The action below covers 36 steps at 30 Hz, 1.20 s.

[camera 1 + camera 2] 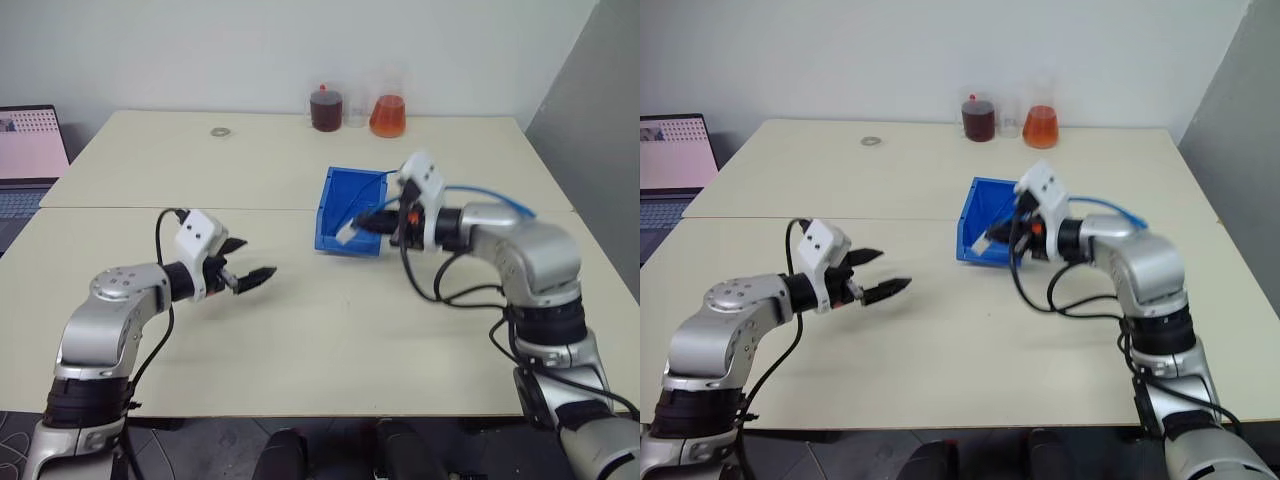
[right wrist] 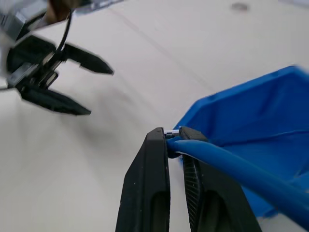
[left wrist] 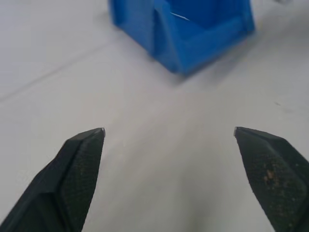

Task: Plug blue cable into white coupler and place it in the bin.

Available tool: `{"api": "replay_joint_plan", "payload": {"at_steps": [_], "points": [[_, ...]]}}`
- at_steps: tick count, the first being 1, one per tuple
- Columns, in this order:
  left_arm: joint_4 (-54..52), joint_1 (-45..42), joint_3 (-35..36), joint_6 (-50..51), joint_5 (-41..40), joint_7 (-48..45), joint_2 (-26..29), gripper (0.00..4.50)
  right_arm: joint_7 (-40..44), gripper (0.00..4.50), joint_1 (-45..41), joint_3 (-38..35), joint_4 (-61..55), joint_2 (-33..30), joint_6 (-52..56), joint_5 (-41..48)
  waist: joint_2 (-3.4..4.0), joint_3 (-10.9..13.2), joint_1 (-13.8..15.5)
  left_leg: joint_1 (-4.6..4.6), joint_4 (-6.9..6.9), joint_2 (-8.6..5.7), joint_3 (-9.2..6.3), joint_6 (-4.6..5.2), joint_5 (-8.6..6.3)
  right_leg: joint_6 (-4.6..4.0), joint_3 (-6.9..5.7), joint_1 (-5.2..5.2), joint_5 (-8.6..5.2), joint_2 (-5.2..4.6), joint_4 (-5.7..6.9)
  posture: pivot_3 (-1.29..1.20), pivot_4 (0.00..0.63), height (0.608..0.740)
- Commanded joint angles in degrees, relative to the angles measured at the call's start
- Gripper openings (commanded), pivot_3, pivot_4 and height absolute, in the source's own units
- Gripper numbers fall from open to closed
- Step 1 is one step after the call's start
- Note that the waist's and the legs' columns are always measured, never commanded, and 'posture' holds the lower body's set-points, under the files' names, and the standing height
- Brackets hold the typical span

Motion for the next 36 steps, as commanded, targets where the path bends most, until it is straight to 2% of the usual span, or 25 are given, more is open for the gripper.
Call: {"api": "replay_joint_plan", "payload": {"at_steps": [1,7,9,14,21,24,29,32,35,36], "points": [[-3.25,-4.00,0.68,2.86,-1.86,3.45,-1.05,4.50,-0.78,0.11,-7.34,-0.78,14.83,0.75,-6.94,-0.98,-0.06,0.04,0.00,0.01,0.01,0.01,0.02,0.00,0.00,0.00,0.01,0.00,0.00,0.00,-0.01,0.00,0.150,0.740],[-3.96,-8.26,-2.60,3.69,-2.21,5.00,-2.60,4.50,1.63,0.11,-18.77,3.16,43.21,4.15,-17.76,-5.49,-0.07,0.05,0.02,-0.12,-0.01,0.02,0.09,0.00,0.00,-0.30,0.03,-0.11,0.17,0.00,0.00,0.00,0.150,0.740],[-3.58,-9.05,-3.79,3.31,-1.86,5.13,-2.87,4.50,1.10,0.82,-22.44,3.31,52.64,6.12,-20.93,-6.96,-0.07,0.05,-0.07,-0.26,-0.01,0.03,0.14,-0.01,0.01,-0.31,0.05,-0.25,0.18,-0.02,0.02,0.00,0.150,0.740],[-3.53,-9.98,-6.05,2.40,-1.61,5.08,-3.60,4.50,-2.71,1.82,-28.86,2.19,67.97,8.85,-26.76,-9.99,-0.07,0.05,0.11,-0.56,-0.04,0.05,0.19,-0.04,0.02,-0.34,0.03,-0.57,0.19,-0.33,0.02,0.00,0.150,0.740],[-3.23,-9.50,-6.73,1.27,-1.43,4.62,-3.42,4.50,-5.32,3.49,-32.95,-0.42,72.69,7.50,-28.99,-11.03,-0.05,0.06,0.16,-0.58,0.00,-0.01,0.21,-0.05,0.02,-0.30,0.05,-0.55,0.18,-0.56,0.04,0.00,0.150,0.740],[-3.06,-9.18,-7.06,0.66,-1.46,4.09,-3.27,4.50,-6.10,4.05,-33.51,-1.68,72.92,5.21,-28.61,-11.14,-0.06,0.06,0.17,-0.56,0.02,-0.05,0.18,-0.05,0.03,-0.29,0.02,-0.52,0.19,-0.55,0.07,0.00,0.150,0.740],[-2.66,-9.22,-7.65,-0.06,-1.87,2.78,-3.27,4.50,-6.03,4.05,-33.35,-1.69,72.89,1.41,-28.95,-12.62,-0.05,0.06,0.18,-0.56,0.02,-0.07,0.20,-0.06,0.03,-0.29,0.03,-0.52,0.19,-0.55,0.06,0.00,0.150,0.740],[-2.41,-8.94,-7.65,-0.63,-2.46,1.88,-3.51,4.50,-5.57,4.05,-32.99,-4.83,72.49,-2.53,-24.46,-10.21,-0.05,0.06,0.20,-0.57,0.01,-0.07,0.23,-0.06,0.03,-0.29,0.04,-0.52,0.19,-0.55,0.06,0.00,0.150,0.740],[-2.01,-8.24,-7.48,-1.51,-2.15,1.62,-3.43,4.50,-2.02,4.05,-32.30,-4.66,70.05,-3.84,-20.67,-9.84,-0.05,0.06,0.19,-0.56,0.00,-0.07,0.22,-0.05,0.03,-0.29,0.04,-0.52,0.19,-0.55,0.05,0.00,0.150,0.740],[-1.72,-8.05,-7.48,-1.85,-1.97,1.71,-3.52,4.50,-0.81,4.23,-31.54,-3.93,68.68,-4.14,-20.16,-10.27,-0.05,0.06,0.02,-0.56,0.01,-0.08,0.23,-0.05,0.03,-0.29,0.05,-0.52,0.19,-0.54,0.05,0.00,0.150,0.740]]}}
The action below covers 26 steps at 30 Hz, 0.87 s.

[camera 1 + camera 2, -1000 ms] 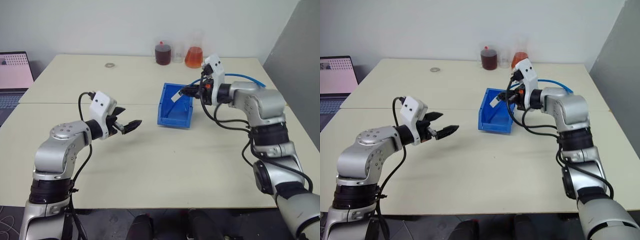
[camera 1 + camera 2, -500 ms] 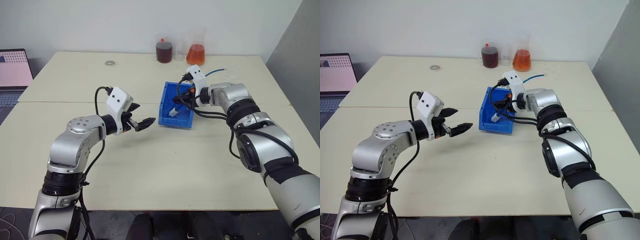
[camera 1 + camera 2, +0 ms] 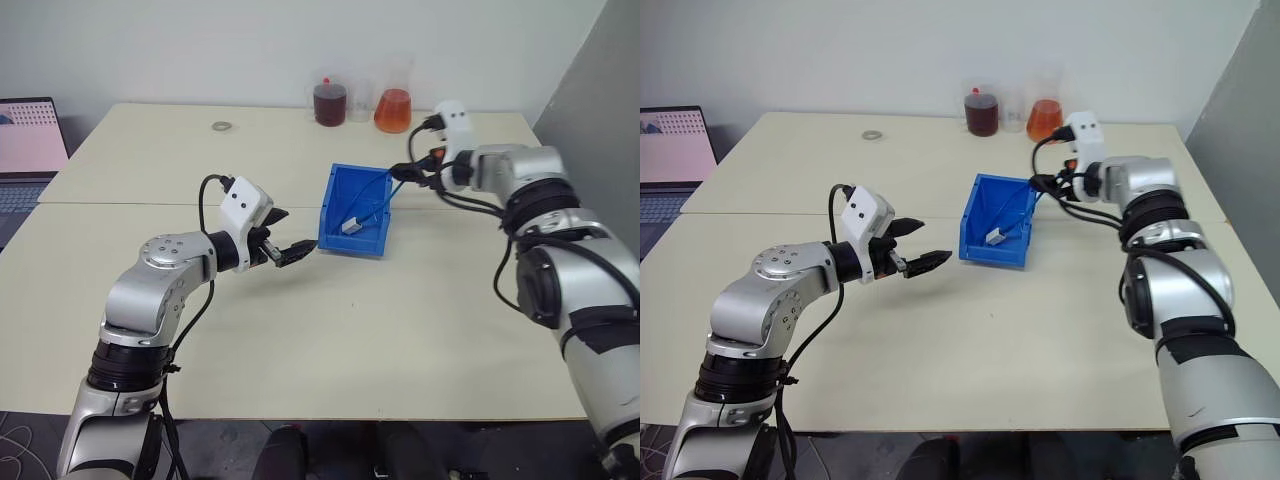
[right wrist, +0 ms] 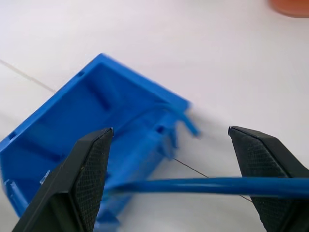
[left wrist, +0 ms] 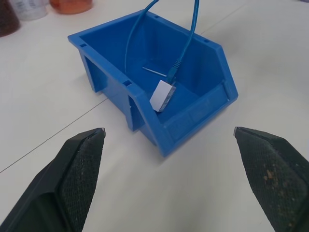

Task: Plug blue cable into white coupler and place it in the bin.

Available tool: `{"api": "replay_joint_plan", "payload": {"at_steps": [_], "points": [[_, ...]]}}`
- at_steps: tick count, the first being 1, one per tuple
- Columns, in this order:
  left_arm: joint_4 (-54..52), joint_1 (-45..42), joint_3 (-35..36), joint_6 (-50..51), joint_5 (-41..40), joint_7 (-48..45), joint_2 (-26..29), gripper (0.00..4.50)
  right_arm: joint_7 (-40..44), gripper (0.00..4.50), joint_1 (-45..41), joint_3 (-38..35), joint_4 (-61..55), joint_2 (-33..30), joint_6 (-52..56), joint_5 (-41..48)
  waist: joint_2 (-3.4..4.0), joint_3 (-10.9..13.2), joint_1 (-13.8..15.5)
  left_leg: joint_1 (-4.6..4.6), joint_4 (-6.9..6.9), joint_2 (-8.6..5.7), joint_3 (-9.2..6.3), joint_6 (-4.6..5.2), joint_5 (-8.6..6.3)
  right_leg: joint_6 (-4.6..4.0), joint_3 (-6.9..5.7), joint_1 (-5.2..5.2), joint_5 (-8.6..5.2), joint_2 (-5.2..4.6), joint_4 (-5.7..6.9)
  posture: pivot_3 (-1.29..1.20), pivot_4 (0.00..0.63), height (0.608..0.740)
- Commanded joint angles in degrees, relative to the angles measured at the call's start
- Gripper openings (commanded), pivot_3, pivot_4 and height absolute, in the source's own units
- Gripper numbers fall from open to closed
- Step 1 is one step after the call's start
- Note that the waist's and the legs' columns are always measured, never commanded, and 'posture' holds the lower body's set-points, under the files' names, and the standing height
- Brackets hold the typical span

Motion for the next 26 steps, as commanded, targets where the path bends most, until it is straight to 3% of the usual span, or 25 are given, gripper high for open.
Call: {"api": "replay_joint_plan", "payload": {"at_steps": [1,6,11,18,26], "points": [[-0.17,0.38,0.64,-2.13,-0.20,-0.23,0.15,4.50,4.17,4.40,0.15,0.44,-5.27,-0.87,2.51,0.13,0.00,0.00,-0.38,0.03,0.00,0.00,0.06,0.00,0.00,0.00,0.03,-0.01,0.00,0.02,0.01,0.00,0.150,0.740],[-0.14,1.11,0.73,-2.88,0.10,0.54,-0.11,4.50,8.52,4.46,8.23,3.71,-16.78,-4.75,3.55,-1.39,0.00,0.00,-0.08,0.05,0.03,0.02,-0.06,0.00,0.00,0.00,-0.05,0.02,0.00,0.11,0.09,0.00,0.150,0.740],[-1.35,3.33,3.73,-3.64,-0.87,2.87,-1.06,4.50,17.19,4.46,25.49,5.99,-43.29,-13.37,-0.19,0.39,0.01,0.00,0.64,-0.05,0.12,0.03,-0.06,0.01,0.00,0.09,-0.04,0.04,-0.04,0.06,0.02,0.00,0.150,0.740],[-2.48,9.45,10.18,-5.32,-0.32,4.16,2.83,4.50,12.42,4.46,47.65,-6.07,-75.80,-14.14,-3.10,8.99,0.03,0.02,-0.23,0.04,0.29,0.02,-0.02,0.01,-0.02,0.34,-0.01,0.10,-0.05,-0.07,0.10,0.00,0.150,0.740],[-0.87,13.06,18.80,-6.73,-2.50,6.56,3.93,4.50,3.12,4.46,66.69,-16.94,-94.52,-9.98,-1.27,16.13,0.10,0.07,0.31,0.24,0.68,0.07,-0.22,0.01,-0.01,0.49,-0.19,0.59,-0.14,0.19,0.08,0.00,0.150,0.740]]}}
